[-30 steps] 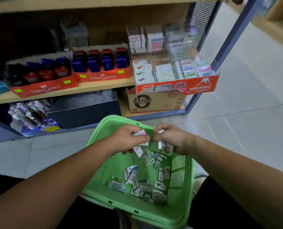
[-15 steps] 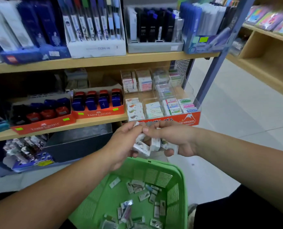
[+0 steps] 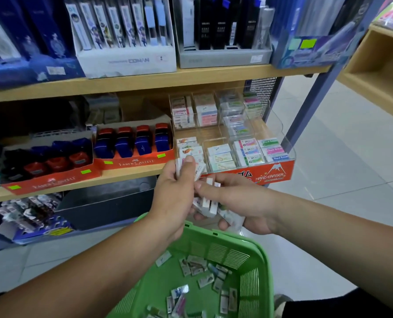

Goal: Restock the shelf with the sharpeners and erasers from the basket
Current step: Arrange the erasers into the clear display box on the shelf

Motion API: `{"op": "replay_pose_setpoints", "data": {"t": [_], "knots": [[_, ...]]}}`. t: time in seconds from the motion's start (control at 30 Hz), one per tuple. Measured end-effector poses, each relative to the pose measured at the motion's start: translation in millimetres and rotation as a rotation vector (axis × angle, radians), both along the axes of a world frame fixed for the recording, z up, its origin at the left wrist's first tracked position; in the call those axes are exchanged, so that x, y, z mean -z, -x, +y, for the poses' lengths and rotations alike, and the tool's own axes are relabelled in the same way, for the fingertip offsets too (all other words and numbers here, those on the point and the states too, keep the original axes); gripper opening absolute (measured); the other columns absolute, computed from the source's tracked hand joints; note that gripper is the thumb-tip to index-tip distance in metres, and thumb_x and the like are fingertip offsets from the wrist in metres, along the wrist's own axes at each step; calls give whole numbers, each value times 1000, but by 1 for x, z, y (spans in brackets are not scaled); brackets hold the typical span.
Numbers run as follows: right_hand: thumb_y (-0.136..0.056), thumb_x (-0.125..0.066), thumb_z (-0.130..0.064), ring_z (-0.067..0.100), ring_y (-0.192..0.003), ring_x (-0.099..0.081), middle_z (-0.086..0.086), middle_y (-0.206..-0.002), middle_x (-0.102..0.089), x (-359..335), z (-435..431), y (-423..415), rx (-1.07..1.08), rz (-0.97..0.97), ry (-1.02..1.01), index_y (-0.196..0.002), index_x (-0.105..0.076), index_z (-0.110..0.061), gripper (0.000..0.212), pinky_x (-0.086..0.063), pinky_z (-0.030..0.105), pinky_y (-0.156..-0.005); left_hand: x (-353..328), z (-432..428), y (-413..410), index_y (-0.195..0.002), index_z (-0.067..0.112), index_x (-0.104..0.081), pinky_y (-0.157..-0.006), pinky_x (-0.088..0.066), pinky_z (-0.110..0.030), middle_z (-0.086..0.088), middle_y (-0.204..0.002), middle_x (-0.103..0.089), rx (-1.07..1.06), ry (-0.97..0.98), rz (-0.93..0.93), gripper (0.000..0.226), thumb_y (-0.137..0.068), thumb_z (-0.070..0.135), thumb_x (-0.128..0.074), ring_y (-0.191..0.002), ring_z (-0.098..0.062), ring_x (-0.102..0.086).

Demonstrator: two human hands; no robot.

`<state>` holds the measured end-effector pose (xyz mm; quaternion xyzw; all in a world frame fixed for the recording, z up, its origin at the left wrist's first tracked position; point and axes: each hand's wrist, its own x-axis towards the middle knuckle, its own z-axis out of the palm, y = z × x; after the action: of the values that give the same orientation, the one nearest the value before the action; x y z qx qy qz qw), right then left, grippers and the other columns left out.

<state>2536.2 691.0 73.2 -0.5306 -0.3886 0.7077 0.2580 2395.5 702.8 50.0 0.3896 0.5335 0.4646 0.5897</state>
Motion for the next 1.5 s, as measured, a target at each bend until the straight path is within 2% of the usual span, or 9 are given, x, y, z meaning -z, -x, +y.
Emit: {"op": "replay_pose_setpoints", "data": {"t": [0.17,0.3,0.4,0.6,0.73,0.97,1.1,1.37,1.5], "knots": [[-93,-73,-1,22,-76,-69,18,-96,-78,-4,12,-6,61,12,6,-116,-68,-13,27,-34,21,-39,-5,13,11,-108,29,-67,-51,-49,-33,-12,-108,-74,22,-54,13,29,-99,55,-58,-77,-30,-68],[-92,-71,1,19,-54,-62,14,-86,-76,-4,26,-14,237,-10,1,-102,-68,-16,19,-33,20,-36,-11,27,27,-111,21,-71,-44,-45,-28,-20,-99,-74,-26,-76,65,28,-99,46,-64,-64,-23,-62],[-94,-70,0,21,-52,-58,22,-90,-73,-6,34,-21,333,66,-6,-111,-68,-14,22,-34,21,-37,-13,32,33,-108,23,-72,-44,-46,-28,-19,-100,-74,-3,-27,110,28,-99,48,-63,-59,-14,-61],[-95,-74,-14,15,-52,-52,12,-79,-66,-9,33,-15,234,95,-34,-109,-69,-8,16,-34,22,-36,-12,22,20,-108,25,-71,-44,-43,-28,-23,-89,-64,174,-61,154,34,-104,53,-52,-61,-20,-56],[-83,-84,-33,18,-60,-61,10,-82,-68,-3,29,-5,158,179,-38,-130,-58,-9,60,-35,22,-35,-12,15,7,-106,29,-67,-50,-42,-30,-27,-89,-62,186,-127,180,33,-107,52,-43,-66,-25,-52],[-89,-81,-16,30,-65,-64,20,-94,-76,-7,32,-13,267,151,-118,-124,-61,-10,41,-34,22,-34,-22,15,11,-130,22,-67,-61,-42,-33,-12,-101,-67,340,54,-168,59,-110,55,-23,-70,-16,-52],[-92,-77,-12,24,-56,-64,18,-87,-75,-11,33,-20,262,131,-180,-127,-60,-8,39,-32,22,-34,-26,17,14,-131,16,-66,-65,-43,-35,-14,-104,-62,412,76,-251,46,-109,38,-32,-76,-18,-54],[-88,-82,-14,18,-57,-60,10,-88,-74,-5,30,-27,312,98,-169,-129,-62,-8,46,-32,21,-36,-18,22,14,-126,23,-71,-70,-60,-37,-10,-101,-72,416,9,-89,30,-103,35,-56,-70,-19,-63],[-91,-79,-12,14,-52,-59,8,-82,-72,-8,28,-32,358,141,-143,-123,-63,-11,37,-31,21,-35,-22,23,5,-116,27,-77,-53,-53,-32,-19,-92,-71,386,-66,8,31,-96,45,-62,-56,-22,-55]]}}
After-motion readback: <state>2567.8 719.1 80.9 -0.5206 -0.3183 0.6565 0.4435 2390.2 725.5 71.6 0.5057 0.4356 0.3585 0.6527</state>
